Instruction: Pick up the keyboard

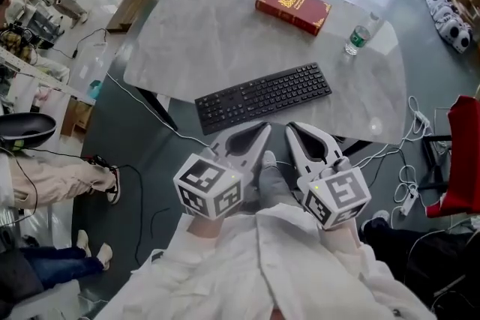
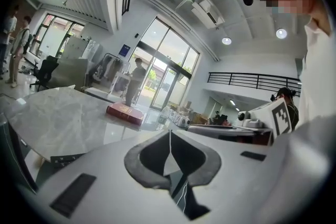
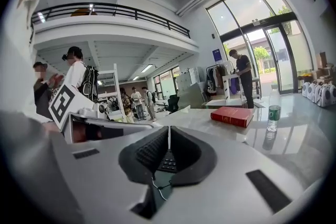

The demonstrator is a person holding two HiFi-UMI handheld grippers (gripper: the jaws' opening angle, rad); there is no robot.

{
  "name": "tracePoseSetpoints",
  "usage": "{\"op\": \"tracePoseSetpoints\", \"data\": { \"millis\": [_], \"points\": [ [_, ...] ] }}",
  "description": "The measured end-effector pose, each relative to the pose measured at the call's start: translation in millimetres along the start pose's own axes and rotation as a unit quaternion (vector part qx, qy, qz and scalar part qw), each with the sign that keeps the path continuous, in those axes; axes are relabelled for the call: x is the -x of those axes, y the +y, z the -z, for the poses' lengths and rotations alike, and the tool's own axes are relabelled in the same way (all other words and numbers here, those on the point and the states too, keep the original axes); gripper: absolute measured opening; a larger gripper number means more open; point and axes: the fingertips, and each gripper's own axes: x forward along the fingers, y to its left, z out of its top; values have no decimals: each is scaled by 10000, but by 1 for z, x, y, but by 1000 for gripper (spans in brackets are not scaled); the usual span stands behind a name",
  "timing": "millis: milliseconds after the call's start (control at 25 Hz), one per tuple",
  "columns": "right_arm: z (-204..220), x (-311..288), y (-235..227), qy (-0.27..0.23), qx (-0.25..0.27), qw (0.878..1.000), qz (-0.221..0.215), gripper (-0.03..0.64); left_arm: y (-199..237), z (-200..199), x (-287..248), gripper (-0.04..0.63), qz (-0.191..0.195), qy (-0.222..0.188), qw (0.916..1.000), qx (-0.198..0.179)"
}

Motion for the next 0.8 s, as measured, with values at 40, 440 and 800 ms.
{"op": "tracePoseSetpoints", "data": {
  "millis": [40,440,800],
  "points": [
    [-3,-7,-7,16,8,10000,-30,34,5,-3,-7,18,-15,8,10000,6],
    [-24,-66,-81,199,8,9993,-308,34,60,-27,-73,18,-303,80,9994,118],
    [-41,-95,-122,215,36,9976,-660,34,76,-43,-112,18,-603,55,9981,87]
  ]
}}
